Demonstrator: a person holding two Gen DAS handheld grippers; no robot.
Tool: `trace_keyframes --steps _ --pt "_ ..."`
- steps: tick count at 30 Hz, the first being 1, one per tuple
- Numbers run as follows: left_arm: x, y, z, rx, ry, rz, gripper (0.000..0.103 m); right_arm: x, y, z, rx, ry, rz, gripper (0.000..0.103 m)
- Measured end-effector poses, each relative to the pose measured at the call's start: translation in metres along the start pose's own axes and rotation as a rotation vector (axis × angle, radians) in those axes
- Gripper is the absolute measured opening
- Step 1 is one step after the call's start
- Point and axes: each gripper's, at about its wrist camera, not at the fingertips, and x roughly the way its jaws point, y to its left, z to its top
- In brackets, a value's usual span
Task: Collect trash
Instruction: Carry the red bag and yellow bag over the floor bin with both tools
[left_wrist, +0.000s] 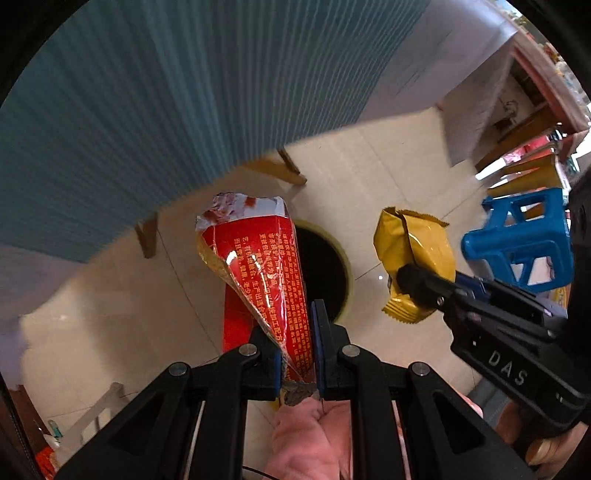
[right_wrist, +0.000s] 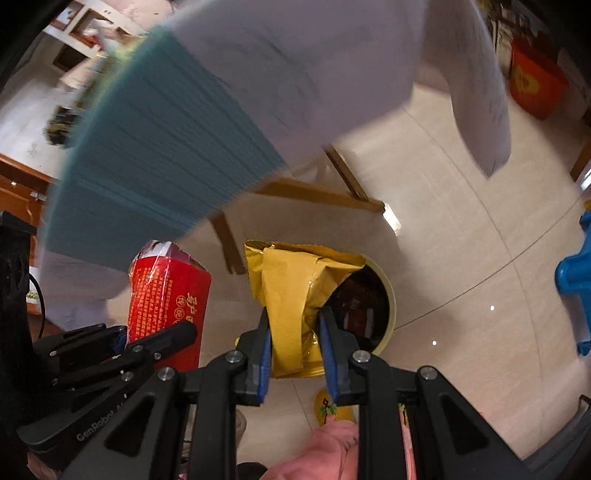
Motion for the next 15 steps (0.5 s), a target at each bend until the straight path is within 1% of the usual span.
trace_keyframes --steps 4,7,11,13,14,15 --pt "0.059 0.001 -0.001 -0.021 0.026 0.010 0.011 0.047 -0.027 -0.011 0.016 0.009 -0.011 0.023" --pt "0.091 0.002 0.000 -0.012 0.034 0.017 0.011 0.076 -0.044 -0.020 0.036 0.014 -0.017 0.023" --pt "0.121 0.003 0.002 -0.002 0.053 0.037 0.011 0.105 -0.061 -0.029 0.055 0.023 -0.025 0.023" --pt "0.132 0.005 0.001 -0.010 0.064 0.037 0.012 0.114 -0.064 -0.030 0.060 0.024 -0.028 0.023" --pt "0.136 0.004 0.001 -0.015 0.066 0.039 0.017 0.116 -0.066 -0.032 0.063 0.023 -0.030 0.023" --pt "0.138 0.005 0.001 -0.019 0.067 0.042 0.026 0.118 -0.068 -0.033 0.066 0.022 -0.031 0.023"
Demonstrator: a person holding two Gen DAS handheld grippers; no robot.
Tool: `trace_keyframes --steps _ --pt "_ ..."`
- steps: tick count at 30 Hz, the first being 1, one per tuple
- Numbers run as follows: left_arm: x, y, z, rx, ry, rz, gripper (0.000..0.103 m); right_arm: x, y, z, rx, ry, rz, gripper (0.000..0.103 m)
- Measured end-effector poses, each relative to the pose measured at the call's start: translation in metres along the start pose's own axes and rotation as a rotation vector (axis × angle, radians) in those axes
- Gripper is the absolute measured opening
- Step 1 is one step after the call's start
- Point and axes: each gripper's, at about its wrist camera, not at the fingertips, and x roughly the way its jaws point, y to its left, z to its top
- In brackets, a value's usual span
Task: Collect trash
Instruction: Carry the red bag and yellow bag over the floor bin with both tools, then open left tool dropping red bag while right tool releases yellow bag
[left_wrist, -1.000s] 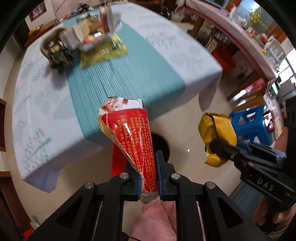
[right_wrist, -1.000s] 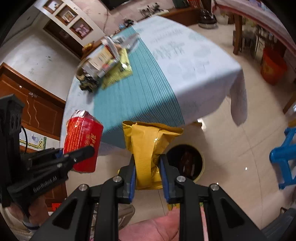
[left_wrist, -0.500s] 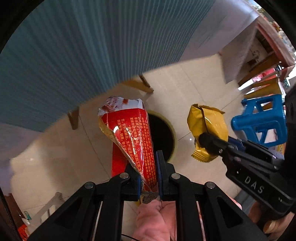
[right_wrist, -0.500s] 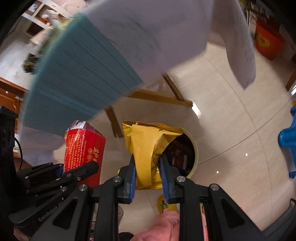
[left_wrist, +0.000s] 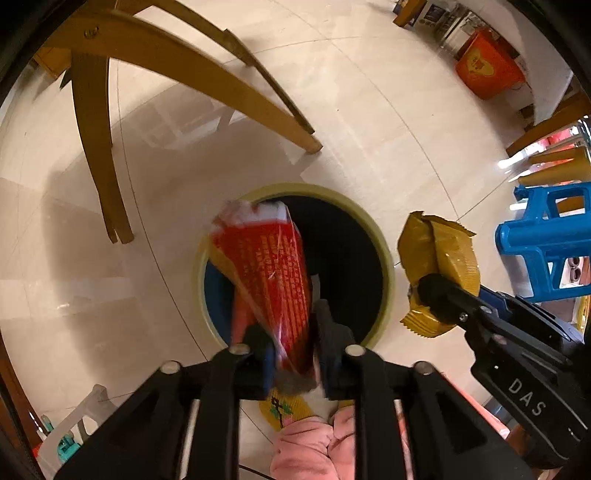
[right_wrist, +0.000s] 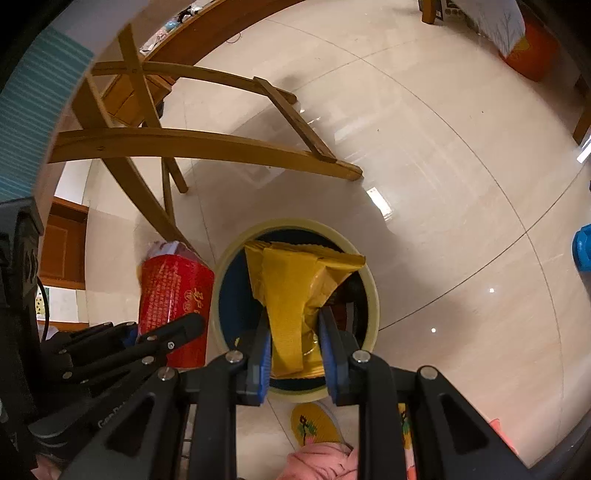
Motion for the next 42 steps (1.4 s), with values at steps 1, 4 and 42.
trace_keyframes --steps 1,4,42 --pt "0.001 0.001 0.001 -0.007 -0.003 0.003 0.029 0.002 -0.002 0.000 0.003 -0.001 0.000 0.023" --pt "-0.002 0.008 -0.003 -0.028 -0.024 0.021 0.047 0.001 -0.004 0.000 0.008 -0.006 0.001 0.023" --pt "-0.041 0.063 -0.027 -0.235 -0.211 0.216 0.061 0.053 0.054 0.027 -0.140 0.053 -0.013 0.048"
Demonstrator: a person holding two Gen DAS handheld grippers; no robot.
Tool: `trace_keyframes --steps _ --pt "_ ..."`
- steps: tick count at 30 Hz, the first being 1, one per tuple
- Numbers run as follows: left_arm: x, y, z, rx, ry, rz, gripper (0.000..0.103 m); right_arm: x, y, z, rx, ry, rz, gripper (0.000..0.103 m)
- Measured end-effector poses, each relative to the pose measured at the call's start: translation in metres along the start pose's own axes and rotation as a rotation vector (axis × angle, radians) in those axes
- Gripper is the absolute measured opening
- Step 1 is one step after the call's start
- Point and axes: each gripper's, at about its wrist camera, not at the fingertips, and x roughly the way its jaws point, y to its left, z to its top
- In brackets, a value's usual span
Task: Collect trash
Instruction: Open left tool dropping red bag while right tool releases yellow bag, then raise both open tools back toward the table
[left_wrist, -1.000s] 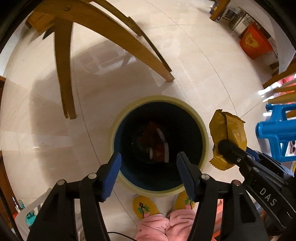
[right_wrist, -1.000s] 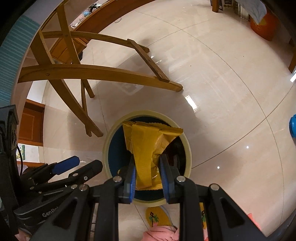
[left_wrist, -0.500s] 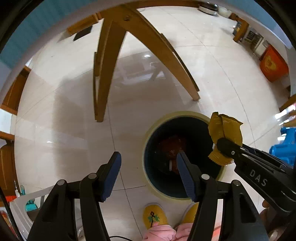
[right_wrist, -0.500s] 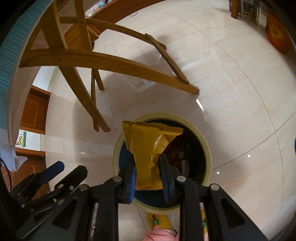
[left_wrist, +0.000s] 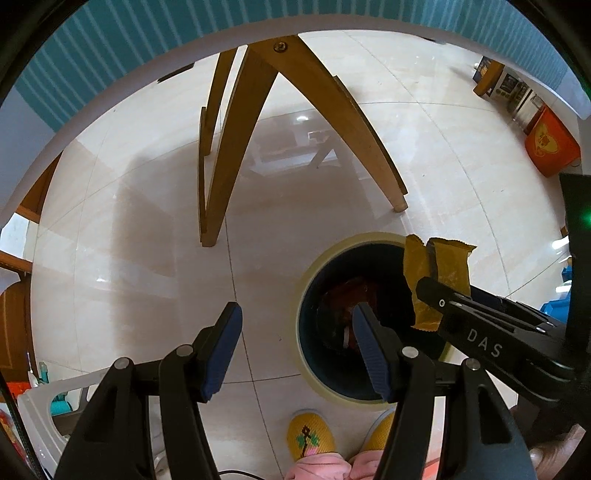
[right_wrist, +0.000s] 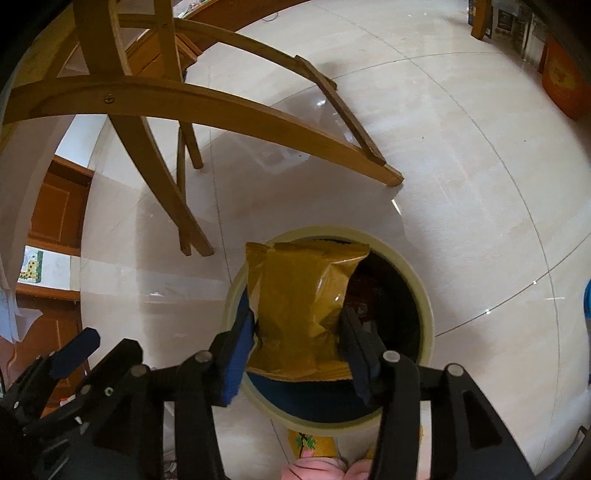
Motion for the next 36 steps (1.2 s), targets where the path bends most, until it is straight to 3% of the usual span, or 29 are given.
trace_keyframes --steps 3,6,10,15,25,36 --pt "-0.005 0.000 0.000 0.002 -0.005 -0.003 0.061 -0.001 -0.003 0.001 0.008 -0.003 -0.015 0.051" --pt "-0.008 -0.003 0.001 0.005 -0.011 -0.005 0.061 -0.004 -0.003 0.001 0.010 -0.013 -0.034 0.060" --pt "-0.012 -0.003 0.004 0.003 -0.009 -0.012 0.061 -0.008 -0.004 0.002 0.013 -0.016 -0.041 0.061" --pt "-0.023 -0.005 0.006 0.017 -0.013 -0.020 0.061 -0.018 -0.001 0.001 0.008 -0.026 -0.050 0.087" --pt "-0.048 0.001 0.008 -0.002 -0.015 -0.027 0.061 -0.034 0.002 -0.003 -0.015 -0.027 -0.050 0.088" --pt "-0.139 0.009 0.025 0.010 -0.063 -0.029 0.061 -0.119 0.033 0.000 -0.056 -0.059 -0.033 0.088"
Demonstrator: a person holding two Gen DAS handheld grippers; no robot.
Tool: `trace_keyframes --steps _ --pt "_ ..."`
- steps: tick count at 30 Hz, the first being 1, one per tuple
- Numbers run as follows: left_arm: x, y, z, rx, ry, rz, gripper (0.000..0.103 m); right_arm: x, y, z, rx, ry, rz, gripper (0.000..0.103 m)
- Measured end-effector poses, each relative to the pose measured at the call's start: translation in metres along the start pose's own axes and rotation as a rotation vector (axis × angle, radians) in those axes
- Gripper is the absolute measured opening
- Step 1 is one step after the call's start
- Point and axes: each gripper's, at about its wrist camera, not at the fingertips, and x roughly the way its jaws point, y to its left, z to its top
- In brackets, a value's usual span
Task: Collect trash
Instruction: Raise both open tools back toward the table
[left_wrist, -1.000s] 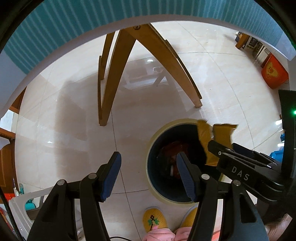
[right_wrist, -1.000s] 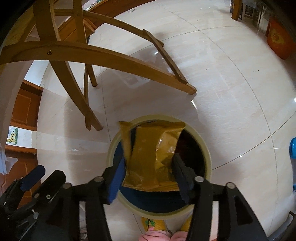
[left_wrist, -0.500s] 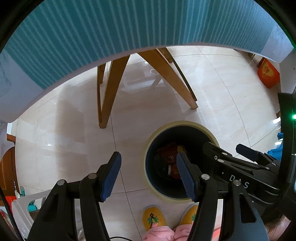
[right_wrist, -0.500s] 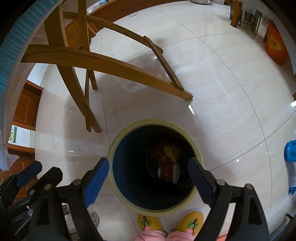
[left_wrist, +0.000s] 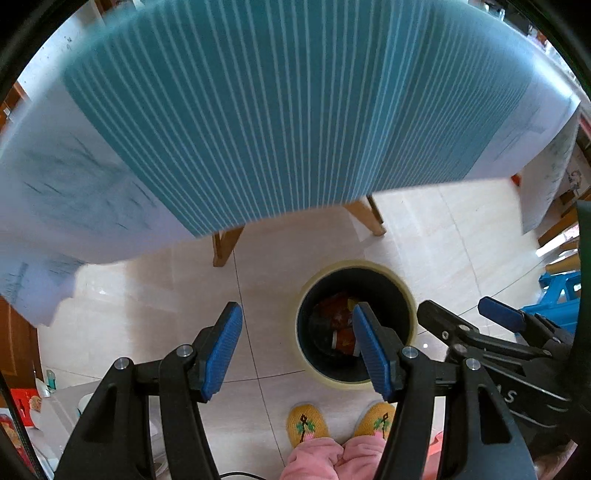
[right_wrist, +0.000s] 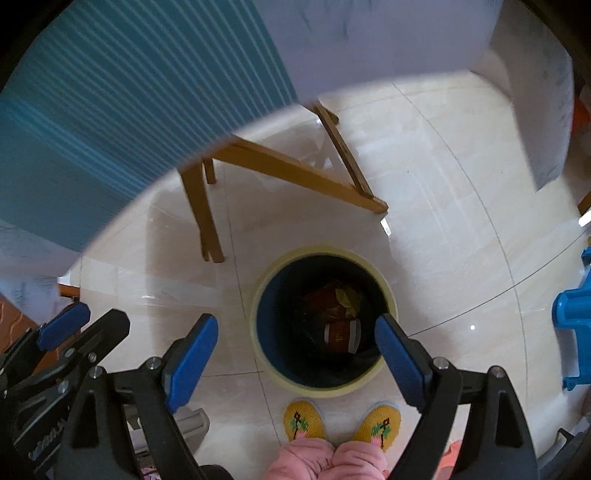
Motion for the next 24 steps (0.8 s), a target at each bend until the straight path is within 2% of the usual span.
trace_keyframes --steps 11,19,24 --pt "-0.125 0.002 0.030 -0.011 -0.080 -0.026 0.061 -0.134 0.017 0.007 0.015 -0.063 0.043 0.088" --pt "-0.217 0.006 0.053 -0.015 -0.157 0.000 0.061 -0.226 0.031 0.026 -0.018 -0.142 0.077 0.088" --pt "-0.260 0.005 0.070 -0.010 -0.215 0.022 0.061 -0.280 0.047 0.044 -0.074 -0.207 0.117 0.088"
